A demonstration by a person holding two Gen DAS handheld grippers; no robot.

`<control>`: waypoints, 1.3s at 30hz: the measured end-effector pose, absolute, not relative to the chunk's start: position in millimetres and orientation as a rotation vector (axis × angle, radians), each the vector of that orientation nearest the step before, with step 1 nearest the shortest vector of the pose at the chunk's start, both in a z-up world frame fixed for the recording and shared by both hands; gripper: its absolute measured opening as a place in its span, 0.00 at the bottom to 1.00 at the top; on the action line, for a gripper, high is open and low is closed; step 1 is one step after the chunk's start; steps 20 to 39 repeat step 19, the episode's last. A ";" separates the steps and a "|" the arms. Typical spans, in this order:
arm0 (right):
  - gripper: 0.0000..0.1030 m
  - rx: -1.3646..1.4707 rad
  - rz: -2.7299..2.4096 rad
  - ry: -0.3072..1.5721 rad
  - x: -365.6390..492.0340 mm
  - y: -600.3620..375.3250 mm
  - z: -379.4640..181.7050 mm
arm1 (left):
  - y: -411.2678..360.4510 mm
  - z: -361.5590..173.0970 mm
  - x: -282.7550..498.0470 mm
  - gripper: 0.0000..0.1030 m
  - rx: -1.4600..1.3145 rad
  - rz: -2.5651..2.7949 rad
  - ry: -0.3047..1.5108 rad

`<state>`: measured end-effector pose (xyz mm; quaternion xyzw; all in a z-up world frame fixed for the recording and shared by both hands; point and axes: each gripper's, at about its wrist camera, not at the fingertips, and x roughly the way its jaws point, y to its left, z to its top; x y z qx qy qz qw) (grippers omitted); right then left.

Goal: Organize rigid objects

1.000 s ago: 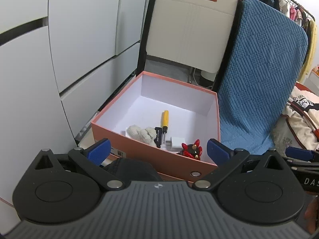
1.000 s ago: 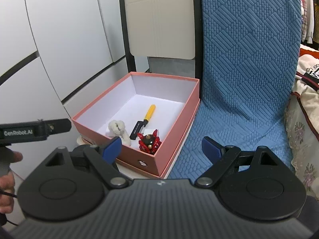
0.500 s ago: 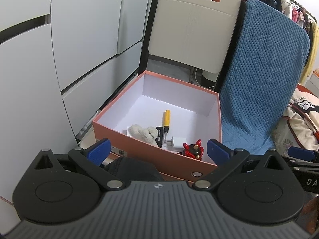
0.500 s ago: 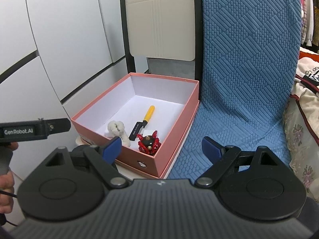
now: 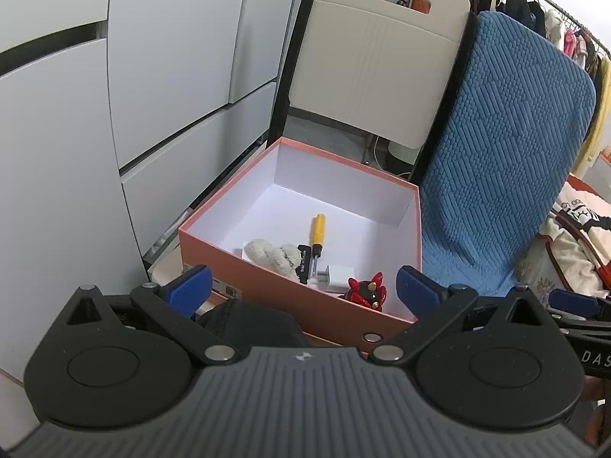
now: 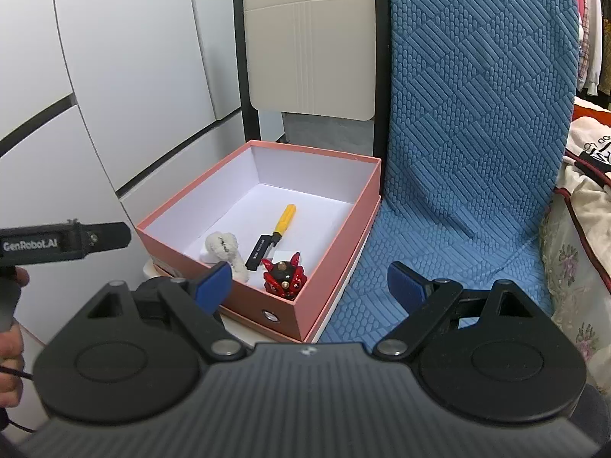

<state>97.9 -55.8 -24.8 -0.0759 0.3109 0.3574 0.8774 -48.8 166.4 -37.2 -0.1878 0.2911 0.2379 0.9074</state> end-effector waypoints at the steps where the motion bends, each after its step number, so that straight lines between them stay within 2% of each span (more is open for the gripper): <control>1: 0.87 -0.155 0.747 0.647 98.0 -56.2 -24.5 | 166.5 -37.0 -48.8 1.00 -0.387 0.489 0.601; 39: 0.87 -0.159 0.758 0.639 99.5 -53.6 -24.0 | 164.9 -39.8 -49.6 1.00 -0.396 0.466 0.603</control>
